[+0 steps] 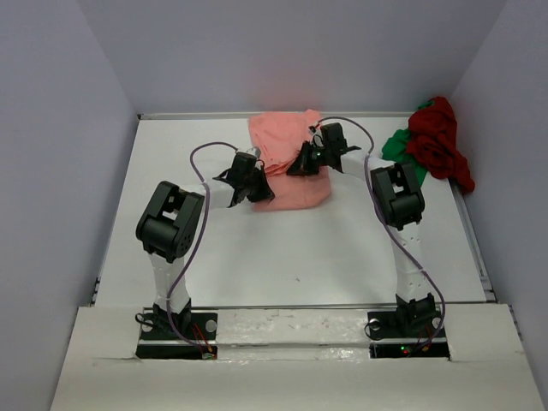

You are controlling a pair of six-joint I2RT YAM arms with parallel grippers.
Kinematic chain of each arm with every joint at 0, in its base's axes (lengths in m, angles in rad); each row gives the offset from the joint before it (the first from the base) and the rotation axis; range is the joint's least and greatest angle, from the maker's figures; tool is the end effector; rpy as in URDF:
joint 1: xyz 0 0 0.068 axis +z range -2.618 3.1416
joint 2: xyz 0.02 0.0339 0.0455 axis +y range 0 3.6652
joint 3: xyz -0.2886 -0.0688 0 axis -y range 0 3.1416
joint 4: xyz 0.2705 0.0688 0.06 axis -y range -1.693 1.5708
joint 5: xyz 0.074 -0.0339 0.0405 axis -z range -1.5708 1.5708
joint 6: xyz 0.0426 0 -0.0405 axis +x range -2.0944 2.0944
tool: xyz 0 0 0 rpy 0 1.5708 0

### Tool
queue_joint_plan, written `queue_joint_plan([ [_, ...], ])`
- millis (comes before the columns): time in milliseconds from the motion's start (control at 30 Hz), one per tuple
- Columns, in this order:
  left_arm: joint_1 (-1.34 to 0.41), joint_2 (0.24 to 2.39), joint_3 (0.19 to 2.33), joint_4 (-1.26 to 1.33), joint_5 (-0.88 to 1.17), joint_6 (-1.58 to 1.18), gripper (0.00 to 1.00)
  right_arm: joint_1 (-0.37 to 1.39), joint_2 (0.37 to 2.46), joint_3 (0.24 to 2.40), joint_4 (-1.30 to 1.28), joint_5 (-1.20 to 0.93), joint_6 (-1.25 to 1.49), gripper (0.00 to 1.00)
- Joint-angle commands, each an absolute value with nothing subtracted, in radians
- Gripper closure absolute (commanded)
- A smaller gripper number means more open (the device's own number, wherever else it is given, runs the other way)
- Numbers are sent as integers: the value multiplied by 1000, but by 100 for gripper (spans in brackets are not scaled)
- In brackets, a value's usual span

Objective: Fold and stack the t-shirts
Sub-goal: Fold the tshirt

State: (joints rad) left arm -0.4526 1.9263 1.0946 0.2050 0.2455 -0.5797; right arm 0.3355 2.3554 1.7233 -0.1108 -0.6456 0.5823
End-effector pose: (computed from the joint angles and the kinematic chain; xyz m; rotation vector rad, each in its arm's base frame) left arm 0.3915 -0.2019 0.1569 -0.0015 2.3068 -0.8271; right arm 0.5177 0.2076 0.1332 -0.0548 2.4351 1.1917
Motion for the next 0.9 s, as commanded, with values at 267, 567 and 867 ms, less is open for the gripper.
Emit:
queue_joint_plan([
  [267, -459, 1833, 1042, 141, 204, -535, 100, 342, 2548, 2153, -97, -551, 609, 100],
  [567, -459, 1809, 1012, 135, 189, -529, 100, 342, 2528, 2267, -97, -518, 557, 100],
  [867, -459, 1815, 1042, 120, 187, -512, 100, 342, 2093, 1721, -115, -450, 437, 98],
])
